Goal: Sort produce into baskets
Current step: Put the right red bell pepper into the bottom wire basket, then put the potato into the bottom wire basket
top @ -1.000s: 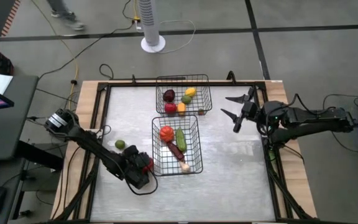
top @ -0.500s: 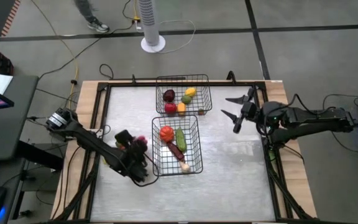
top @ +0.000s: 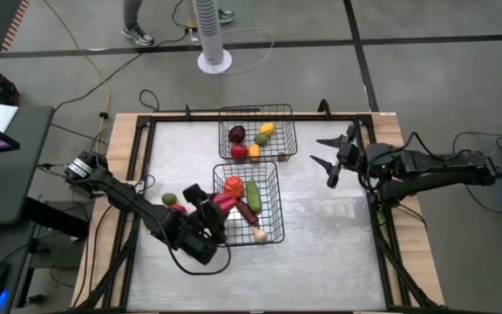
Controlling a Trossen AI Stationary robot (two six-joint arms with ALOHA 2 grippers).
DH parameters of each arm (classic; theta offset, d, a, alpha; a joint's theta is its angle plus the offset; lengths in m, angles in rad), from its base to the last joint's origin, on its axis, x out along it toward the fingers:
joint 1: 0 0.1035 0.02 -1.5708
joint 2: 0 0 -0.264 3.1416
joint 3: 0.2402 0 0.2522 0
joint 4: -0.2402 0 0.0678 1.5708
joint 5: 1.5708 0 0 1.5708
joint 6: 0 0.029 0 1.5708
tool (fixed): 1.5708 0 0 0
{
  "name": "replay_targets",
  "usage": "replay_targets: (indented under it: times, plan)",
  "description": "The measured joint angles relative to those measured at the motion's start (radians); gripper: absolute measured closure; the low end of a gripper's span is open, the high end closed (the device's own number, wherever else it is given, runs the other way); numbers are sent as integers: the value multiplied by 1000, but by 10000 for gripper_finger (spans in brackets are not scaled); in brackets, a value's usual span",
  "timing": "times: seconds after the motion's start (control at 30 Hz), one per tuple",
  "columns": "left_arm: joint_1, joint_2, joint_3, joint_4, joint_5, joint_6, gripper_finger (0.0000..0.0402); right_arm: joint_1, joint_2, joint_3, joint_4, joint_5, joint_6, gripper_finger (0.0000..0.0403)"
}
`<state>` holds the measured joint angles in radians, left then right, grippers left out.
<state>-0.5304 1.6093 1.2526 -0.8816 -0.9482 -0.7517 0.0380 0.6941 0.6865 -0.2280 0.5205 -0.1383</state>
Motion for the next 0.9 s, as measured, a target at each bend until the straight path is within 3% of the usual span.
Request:
replay_targets:
  times: [0.53,0.73,0.9]
  plan:
    - [23,0,7,-28,53,40,37,0,0,0,-1,0,0,138]
    - [2,-26,80,-305,83,-150,47,0,0,0,-2,0,-12,138]
    - [-74,-77,86,-436,99,-342,60,-1,0,0,36,0,-51,138]
